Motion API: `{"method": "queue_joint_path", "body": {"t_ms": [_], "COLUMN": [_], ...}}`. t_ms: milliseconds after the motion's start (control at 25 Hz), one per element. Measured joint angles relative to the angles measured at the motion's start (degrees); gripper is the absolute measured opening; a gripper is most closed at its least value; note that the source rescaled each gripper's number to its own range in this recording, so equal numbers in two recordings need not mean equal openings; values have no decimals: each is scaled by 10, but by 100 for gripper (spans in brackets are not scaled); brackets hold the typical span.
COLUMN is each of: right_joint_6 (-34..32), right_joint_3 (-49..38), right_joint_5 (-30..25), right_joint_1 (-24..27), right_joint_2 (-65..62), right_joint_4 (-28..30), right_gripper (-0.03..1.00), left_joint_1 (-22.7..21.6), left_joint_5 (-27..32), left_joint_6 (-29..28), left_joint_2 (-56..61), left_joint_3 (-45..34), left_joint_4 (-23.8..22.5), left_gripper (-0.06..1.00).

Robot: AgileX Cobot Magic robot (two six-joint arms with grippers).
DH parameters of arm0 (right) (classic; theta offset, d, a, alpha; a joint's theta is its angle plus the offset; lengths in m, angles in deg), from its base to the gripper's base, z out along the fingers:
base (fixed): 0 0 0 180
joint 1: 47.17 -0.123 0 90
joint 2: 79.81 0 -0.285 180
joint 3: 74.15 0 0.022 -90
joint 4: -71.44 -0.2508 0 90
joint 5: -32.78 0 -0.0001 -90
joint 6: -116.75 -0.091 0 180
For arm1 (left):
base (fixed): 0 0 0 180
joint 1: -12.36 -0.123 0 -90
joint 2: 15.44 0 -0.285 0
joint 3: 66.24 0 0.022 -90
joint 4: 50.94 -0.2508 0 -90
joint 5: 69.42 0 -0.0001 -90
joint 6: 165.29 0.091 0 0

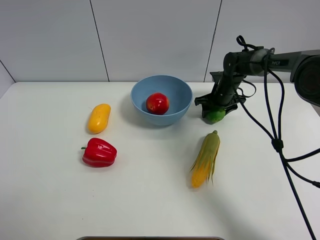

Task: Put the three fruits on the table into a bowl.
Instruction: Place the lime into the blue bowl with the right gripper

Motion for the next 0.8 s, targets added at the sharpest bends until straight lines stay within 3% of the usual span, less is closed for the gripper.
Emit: {"method": "queue_joint_path", "body": {"t_ms": [320,800], "right_joint_6": [0,-2], "right_joint_3": [-1,-2], "right_joint_5": [-14,-8], "right_joint_1": [0,0], "right_joint_2": [-15,-140], "right_joint_4": [0,22], "right_gripper": [0,0], "left_joint_1": [0,0], "left_joint_5": [0,0], "left_joint_6": [1,0], "left_joint_2": [0,0], "left_joint_3": [0,0], "left_joint_4": [0,0], "left_gripper": [100,100]}}
